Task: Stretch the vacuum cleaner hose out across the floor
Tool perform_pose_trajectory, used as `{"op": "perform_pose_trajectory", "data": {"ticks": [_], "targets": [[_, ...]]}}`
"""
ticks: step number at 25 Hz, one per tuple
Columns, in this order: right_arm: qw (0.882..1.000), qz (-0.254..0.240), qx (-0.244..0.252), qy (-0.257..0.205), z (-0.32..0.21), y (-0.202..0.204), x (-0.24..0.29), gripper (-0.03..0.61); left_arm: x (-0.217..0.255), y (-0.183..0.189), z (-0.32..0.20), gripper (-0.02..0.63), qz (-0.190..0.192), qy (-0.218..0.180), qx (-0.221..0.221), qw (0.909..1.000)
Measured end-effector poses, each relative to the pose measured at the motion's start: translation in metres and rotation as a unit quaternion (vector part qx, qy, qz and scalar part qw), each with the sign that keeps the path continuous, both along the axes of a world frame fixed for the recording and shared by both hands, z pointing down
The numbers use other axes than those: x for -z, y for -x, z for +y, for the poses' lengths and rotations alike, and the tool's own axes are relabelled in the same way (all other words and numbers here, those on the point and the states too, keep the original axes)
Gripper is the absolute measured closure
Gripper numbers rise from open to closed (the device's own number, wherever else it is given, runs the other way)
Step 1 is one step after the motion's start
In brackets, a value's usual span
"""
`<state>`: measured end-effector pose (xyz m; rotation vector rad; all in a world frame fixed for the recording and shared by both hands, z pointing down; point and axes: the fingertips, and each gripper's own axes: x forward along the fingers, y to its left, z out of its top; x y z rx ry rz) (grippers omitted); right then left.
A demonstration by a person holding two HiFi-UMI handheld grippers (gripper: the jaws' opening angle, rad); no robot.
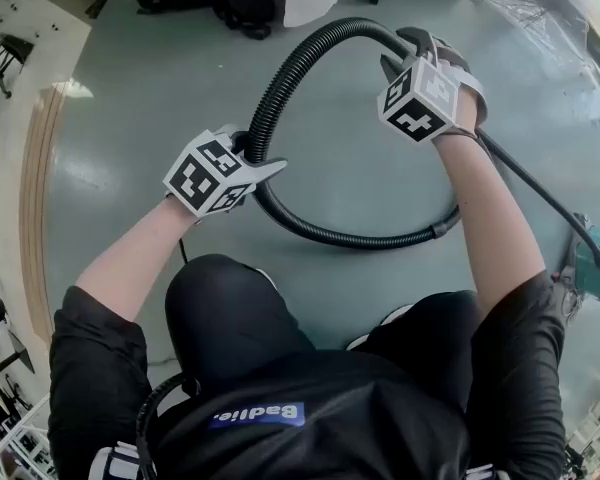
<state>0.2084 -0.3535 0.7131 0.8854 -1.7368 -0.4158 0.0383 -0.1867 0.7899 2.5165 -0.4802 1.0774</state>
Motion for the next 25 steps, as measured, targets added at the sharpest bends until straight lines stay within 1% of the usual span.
{"op": "perform_pose_trajectory", "data": {"ticks": [2,3,4,5,6,8,9,10,12,14,15,16,17,18,20,21,23,25], "targets": [[0.998,0.022,0.056,0.006,0.014,0.031,0.000,0.391,0.003,0.022,-0.013,0.388,-0.006,0.031,0.012,0.9994],[0.995,0.030,0.095,-0.001,0.023,0.055,0.003,0.387,0.005,0.032,-0.016,0.388,-0.012,0.047,0.008,0.9988],[0.989,0.041,0.141,-0.014,0.033,0.082,0.008,0.380,0.006,0.041,-0.018,0.390,-0.024,0.060,-0.005,0.9979],[0.980,0.056,0.189,-0.030,0.044,0.112,0.013,0.380,0.007,0.050,-0.018,0.390,-0.039,0.069,-0.025,0.9965],[0.968,0.073,0.235,-0.046,0.055,0.141,0.015,0.380,0.009,0.059,-0.017,0.390,-0.056,0.074,-0.049,0.9945],[0.944,0.106,0.306,-0.065,0.073,0.193,0.010,0.380,0.016,0.076,-0.018,0.390,-0.087,0.080,-0.091,0.9888],[0.935,0.119,0.327,-0.071,0.078,0.214,0.007,0.380,0.020,0.085,-0.018,0.389,-0.102,0.083,-0.108,0.9855],[0.928,0.129,0.339,-0.080,0.079,0.232,0.005,0.354,0.023,0.095,-0.019,0.388,-0.117,0.087,-0.123,0.9817],[0.921,0.134,0.346,-0.114,0.073,0.263,0.013,0.351,0.028,0.115,-0.021,0.388,-0.145,0.091,-0.153,0.9734],[0.916,0.134,0.352,-0.140,0.068,0.292,0.020,0.352,0.034,0.130,-0.022,0.388,-0.153,0.094,-0.176,0.9679],[0.913,0.137,0.358,-0.141,0.067,0.305,0.019,0.353,0.039,0.136,-0.020,0.388,-0.147,0.099,-0.182,0.9672],[0.912,0.140,0.362,-0.133,0.067,0.315,0.017,0.356,0.045,0.140,-0.019,0.388,-0.135,0.103,-0.185,0.9680],[0.914,0.143,0.360,-0.117,0.065,0.322,0.014,0.367,0.051,0.142,-0.019,0.386,-0.120,0.107,-0.183,0.9698],[0.920,0.146,0.352,-0.096,0.062,0.325,0.011,0.413,0.056,0.143,-0.022,0.379,-0.104,0.109,-0.177,0.9726],[0.936,0.142,0.317,-0.056,0.049,0.328,0.008,0.413,0.065,0.148,-0.036,0.376,-0.066,0.097,-0.153,0.9813],[0.945,0.136,0.295,-0.040,0.041,0.330,0.006,0.413,0.069,0.152,-0.047,0.369,-0.045,0.076,-0.134,0.9870],[0.961,0.125,0.246,-0.011,0.022,0.331,0.002,0.411,0.083,0.162,-0.073,0.344,-0.006,0.002,-0.088,0.9961],[0.974,0.118,0.192,0.006,-0.002,0.324,0.008,0.408,0.099,0.169,-0.095,0.342,0.013,-0.067,-0.047,0.9966]]}}
